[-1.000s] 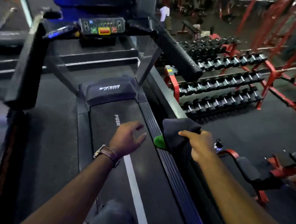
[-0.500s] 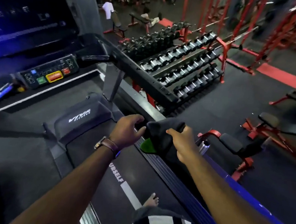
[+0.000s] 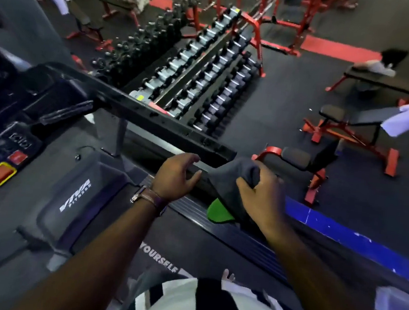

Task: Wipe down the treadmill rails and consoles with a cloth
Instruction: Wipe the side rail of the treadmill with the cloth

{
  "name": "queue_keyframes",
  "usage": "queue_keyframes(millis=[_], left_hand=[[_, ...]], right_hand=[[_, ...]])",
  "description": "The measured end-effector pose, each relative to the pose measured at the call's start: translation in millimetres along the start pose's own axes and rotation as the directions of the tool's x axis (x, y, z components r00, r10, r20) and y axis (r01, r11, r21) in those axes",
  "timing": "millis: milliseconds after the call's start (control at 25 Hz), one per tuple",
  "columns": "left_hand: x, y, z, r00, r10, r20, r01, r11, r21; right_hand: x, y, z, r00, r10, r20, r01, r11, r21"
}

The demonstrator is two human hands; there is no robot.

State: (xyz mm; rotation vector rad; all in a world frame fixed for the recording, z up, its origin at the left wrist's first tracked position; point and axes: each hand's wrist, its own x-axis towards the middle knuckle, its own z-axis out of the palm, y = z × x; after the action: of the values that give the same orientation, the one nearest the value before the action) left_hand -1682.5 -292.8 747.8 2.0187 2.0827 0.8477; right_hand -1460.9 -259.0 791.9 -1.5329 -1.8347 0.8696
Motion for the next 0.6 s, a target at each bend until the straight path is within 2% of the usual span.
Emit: queue_keyframes(millis=[80,120,200,240,320,440,520,600], left_hand=[[25,-20,3,0.995,0.087,0.044,-0.085,0.996,-0.038],[38,-31,3,0.99,0.125,0.063,-0.121,0.991,-0.055],[61,-50,1,0.973,0.207,0.1,-0.199,0.976,-0.091],[70,-58,0,0.959,0.255,0.12,-0.242,0.964,-0.114],[81,-72,-1,0.927,0.337,0.163,-0.319,0.939,-0.124],[92,-98,1,0.873,0.419,0.249,-0.406,0.908,-0.104],[97,-112,5,0.839,0.447,0.31,-0.445,0.892,-0.08],[97,-121,10,0.815,0.45,0.364,-0.461,0.885,-0.063]], right_hand=[[4,-14,6,0.954,-0.183,-0.236,0.161,0.981,-0.109],[8,-20,16,0.888,-0.331,-0.319,0.267,0.936,-0.231],[20,-31,43,0.766,-0.562,-0.311,0.393,0.793,-0.466],[26,-33,61,0.753,-0.604,-0.262,0.399,0.735,-0.549],[38,-28,98,0.814,-0.563,-0.14,0.358,0.678,-0.642],[41,-5,152,0.943,-0.33,0.047,0.268,0.668,-0.694],[35,9,172,0.974,-0.225,0.03,0.185,0.708,-0.681],[32,21,175,0.969,-0.245,-0.043,0.162,0.754,-0.636]])
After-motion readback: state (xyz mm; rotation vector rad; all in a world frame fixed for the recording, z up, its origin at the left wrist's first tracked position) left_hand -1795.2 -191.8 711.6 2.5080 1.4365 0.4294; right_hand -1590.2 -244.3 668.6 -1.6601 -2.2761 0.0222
